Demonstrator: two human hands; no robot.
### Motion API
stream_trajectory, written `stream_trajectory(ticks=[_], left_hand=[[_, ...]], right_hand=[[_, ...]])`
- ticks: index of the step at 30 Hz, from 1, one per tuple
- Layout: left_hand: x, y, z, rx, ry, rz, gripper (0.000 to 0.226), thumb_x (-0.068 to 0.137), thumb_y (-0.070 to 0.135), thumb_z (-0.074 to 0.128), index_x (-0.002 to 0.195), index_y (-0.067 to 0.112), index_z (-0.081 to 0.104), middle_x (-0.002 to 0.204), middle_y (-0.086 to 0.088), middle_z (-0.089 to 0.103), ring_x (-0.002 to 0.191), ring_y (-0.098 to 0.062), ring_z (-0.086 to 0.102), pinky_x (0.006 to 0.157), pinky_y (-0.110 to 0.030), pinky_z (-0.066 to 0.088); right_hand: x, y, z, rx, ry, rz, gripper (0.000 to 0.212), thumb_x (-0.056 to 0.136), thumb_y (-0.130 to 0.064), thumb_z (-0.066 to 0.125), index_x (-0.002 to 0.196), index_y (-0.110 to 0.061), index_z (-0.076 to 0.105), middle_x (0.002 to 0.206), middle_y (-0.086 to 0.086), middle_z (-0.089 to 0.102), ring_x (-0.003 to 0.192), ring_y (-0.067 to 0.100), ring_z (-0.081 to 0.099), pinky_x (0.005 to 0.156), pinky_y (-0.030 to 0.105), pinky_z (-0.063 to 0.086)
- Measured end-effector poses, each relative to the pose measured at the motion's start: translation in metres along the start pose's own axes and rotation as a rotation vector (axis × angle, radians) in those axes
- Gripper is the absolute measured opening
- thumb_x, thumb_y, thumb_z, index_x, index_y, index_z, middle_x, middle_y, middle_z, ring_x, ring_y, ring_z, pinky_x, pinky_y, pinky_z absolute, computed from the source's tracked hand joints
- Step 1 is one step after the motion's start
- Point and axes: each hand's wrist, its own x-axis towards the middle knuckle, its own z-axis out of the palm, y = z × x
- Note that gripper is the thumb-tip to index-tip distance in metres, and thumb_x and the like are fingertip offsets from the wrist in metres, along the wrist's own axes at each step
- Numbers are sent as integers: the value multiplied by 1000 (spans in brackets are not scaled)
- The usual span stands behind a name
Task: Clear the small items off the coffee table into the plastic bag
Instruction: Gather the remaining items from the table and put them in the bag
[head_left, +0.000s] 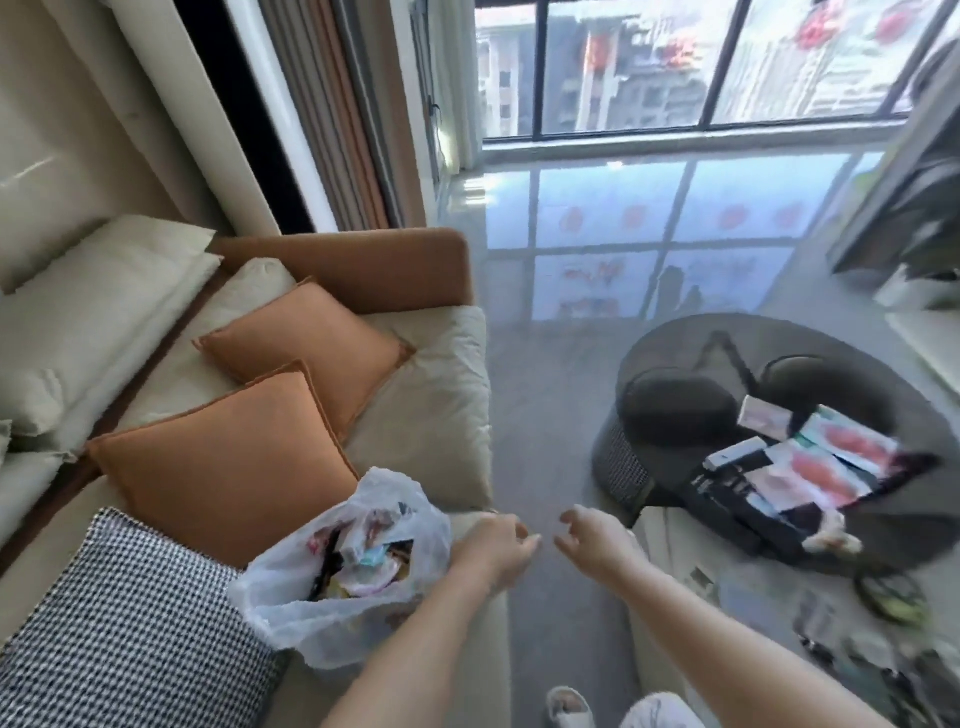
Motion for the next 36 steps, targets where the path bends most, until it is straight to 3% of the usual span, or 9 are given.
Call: stream_trajectory(ticks=[12,16,20,28,30,33,36], left_hand=[[-63,106,99,329,-238,429,40,87,54,47,107,24,64,117,3,65,112,-19,59,88,-29,47],[-100,151,135,397,-303,558,38,86,51,47,99,21,66,105,3,67,101,-18,62,81,-28,48],[-144,190,176,488,-343,679,38,87,52,46,104,25,67,108,5,68,100,-16,62,81,-27,49],[-263,235,283,592,-409,809,38,89,55,46,108,27,65,111,3,67,101,-20,63,81,-28,50],[-295,240,314,600,-440,811,39,89,57,45,106,28,65,106,4,67,98,-20,63,74,-26,48],[-338,249,360,600,-488,820,37,90,55,44,102,27,65,99,3,67,92,-20,64,64,-24,46],[-376,260,395,597,-531,827,35,91,52,45,105,27,65,101,2,68,92,-21,65,72,-28,51]], right_hand=[[-176,122,19,233,196,530,35,88,-46,50,113,-24,61,118,0,64,110,21,58,88,31,43],[-240,161,22,311,265,677,38,89,-47,46,116,-23,60,121,0,62,110,21,57,88,32,43],[-308,196,33,345,328,779,38,89,-48,45,114,-23,61,116,-1,64,105,21,59,85,31,44],[-463,265,79,465,395,902,26,89,-41,48,95,-20,63,100,2,67,90,19,61,70,27,43],[-503,283,96,482,404,931,23,89,-41,49,88,-21,61,97,2,67,88,20,61,66,26,40],[-561,311,118,480,414,999,26,89,-42,49,96,-21,62,107,1,66,99,21,60,75,27,42],[-612,337,135,485,419,1065,24,90,-41,49,91,-20,60,107,4,66,100,24,60,74,27,41]])
